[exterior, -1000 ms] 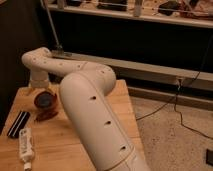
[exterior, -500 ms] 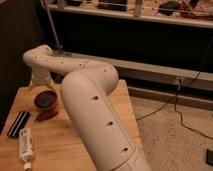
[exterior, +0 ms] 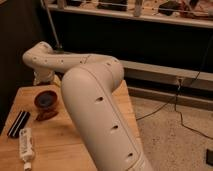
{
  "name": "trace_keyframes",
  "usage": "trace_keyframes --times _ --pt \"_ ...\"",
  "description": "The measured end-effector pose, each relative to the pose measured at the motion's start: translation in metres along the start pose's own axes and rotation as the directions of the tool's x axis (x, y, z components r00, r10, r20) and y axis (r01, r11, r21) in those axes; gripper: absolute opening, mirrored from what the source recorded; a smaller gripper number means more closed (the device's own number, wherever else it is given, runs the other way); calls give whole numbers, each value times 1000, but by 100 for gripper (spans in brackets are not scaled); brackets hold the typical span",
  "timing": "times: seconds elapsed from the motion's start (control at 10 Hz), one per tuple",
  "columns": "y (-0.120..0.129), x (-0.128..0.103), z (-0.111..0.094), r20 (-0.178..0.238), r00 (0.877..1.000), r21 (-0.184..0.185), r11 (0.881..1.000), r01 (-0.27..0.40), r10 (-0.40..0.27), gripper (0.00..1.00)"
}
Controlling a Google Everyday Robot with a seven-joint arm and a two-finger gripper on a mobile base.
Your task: Place the ceramic cup in the ceramic bowl
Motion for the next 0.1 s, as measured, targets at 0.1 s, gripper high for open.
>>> trace_keyframes --times 0.1 --pt "0 0 0 0 1000 0 1000 0 0 80"
